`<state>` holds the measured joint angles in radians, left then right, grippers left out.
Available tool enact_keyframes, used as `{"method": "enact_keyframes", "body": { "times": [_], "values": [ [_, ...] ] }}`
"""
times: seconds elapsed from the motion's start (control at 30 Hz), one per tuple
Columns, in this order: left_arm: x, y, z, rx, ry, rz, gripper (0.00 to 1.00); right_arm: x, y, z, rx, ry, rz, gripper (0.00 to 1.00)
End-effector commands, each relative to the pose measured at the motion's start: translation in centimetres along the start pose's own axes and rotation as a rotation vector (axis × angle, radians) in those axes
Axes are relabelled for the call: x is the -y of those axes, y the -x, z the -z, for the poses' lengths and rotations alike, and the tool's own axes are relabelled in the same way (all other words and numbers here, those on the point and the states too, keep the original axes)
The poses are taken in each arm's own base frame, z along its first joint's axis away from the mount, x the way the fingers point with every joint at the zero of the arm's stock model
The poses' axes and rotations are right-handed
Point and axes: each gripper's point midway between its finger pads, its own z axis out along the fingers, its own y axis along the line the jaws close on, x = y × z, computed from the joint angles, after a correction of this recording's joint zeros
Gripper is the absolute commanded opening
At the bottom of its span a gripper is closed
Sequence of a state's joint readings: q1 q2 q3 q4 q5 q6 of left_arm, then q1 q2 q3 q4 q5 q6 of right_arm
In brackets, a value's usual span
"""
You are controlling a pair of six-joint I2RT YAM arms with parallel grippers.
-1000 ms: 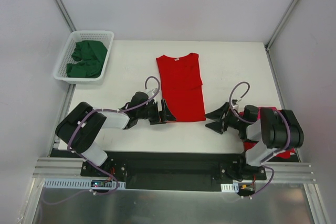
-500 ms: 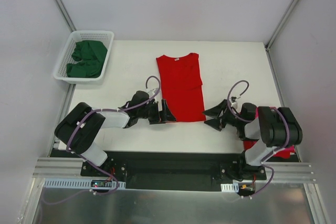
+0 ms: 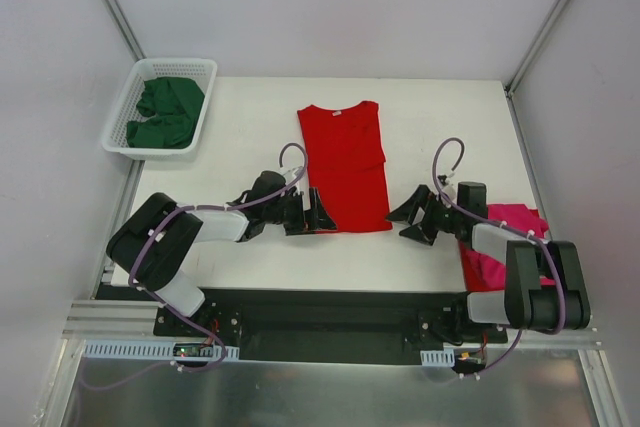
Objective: Fold and stack the t-shirts
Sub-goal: Grab one side of the 2/3 rectangular tshirt with both arms
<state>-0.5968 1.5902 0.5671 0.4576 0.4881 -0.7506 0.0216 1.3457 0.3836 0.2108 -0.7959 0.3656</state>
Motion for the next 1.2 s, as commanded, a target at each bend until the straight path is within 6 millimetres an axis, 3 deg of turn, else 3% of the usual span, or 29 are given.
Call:
{"method": "enact_keyframes", "body": {
  "times": [0.0, 0.2, 0.5, 0.97, 1.07, 1.1, 1.17],
  "values": [
    [-4.2, -2.8, 0.0, -0.076, 0.159, 0.026, 0.88, 3.6, -2.5, 0.6, -0.066, -0.165, -0.033, 0.96],
    [-4.0, -2.5, -0.5, -0.077, 0.146, 0.035, 0.88, 3.9, -3.0, 0.0, -0.091, -0.163, -0.038, 0.96],
    [-4.0, -2.7, -0.3, -0.076, 0.150, 0.036, 0.87, 2.6, -1.3, -0.6, -0.053, -0.161, 0.019, 0.96],
    [-5.1, -3.4, 0.6, -0.080, 0.203, 0.034, 0.84, 1.4, -0.7, -2.5, -0.060, -0.135, 0.043, 0.99],
    [-5.2, -3.4, 0.6, -0.083, 0.206, 0.035, 0.81, 1.3, -0.8, -2.6, -0.062, -0.133, 0.053, 0.95],
    [-5.2, -3.4, 0.5, -0.083, 0.208, 0.037, 0.79, 1.2, -0.8, -2.7, -0.063, -0.135, 0.058, 0.86],
    [-5.3, -3.5, 0.5, -0.088, 0.210, 0.041, 0.76, 1.0, -0.9, -2.7, -0.063, -0.130, 0.070, 0.79]
  ]
}}
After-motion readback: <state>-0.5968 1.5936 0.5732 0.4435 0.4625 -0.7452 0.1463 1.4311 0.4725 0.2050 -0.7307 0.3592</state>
